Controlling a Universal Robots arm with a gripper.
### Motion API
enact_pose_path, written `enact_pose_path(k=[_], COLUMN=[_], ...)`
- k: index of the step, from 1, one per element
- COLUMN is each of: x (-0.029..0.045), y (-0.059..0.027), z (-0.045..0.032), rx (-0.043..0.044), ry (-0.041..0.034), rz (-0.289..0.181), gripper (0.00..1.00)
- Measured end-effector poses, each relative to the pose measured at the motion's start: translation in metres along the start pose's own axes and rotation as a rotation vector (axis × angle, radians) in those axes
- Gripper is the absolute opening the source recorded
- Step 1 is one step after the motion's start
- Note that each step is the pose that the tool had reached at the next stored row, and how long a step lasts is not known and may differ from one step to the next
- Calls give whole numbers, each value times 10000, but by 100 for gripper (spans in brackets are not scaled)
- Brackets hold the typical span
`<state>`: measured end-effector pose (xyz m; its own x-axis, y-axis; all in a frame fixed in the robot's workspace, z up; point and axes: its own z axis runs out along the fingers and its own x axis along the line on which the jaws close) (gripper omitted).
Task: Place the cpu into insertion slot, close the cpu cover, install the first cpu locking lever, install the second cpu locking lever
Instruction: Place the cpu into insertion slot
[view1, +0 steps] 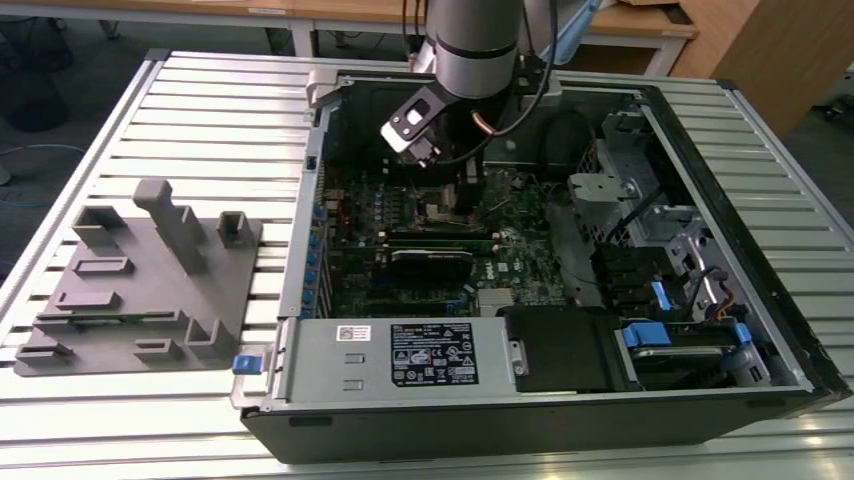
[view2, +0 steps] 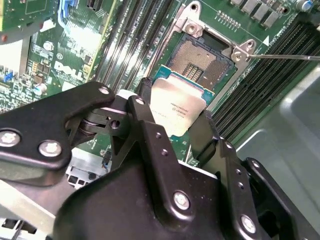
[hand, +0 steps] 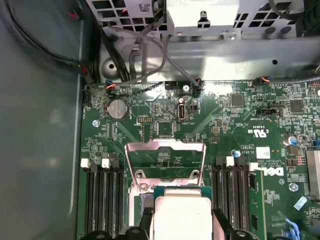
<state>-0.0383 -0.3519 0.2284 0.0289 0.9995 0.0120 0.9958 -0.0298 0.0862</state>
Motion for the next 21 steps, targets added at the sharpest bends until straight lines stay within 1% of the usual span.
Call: enact_pose_path(k=[3, 8, 10, 13, 14, 18, 21], x=[5, 20, 21, 22, 22, 22, 26], y=[-20, -101, -114, -122, -123, -125, -147], z=[3, 29, 51, 82, 85, 89, 122], rx=[-10, -25, -20, -15, -14, -14, -14], ry=[37, 109, 191, 378, 400, 401, 401], rz=[-3, -30, -71, -162, -178, -183, -182], gripper=[54, 54, 54, 54, 54, 54, 54])
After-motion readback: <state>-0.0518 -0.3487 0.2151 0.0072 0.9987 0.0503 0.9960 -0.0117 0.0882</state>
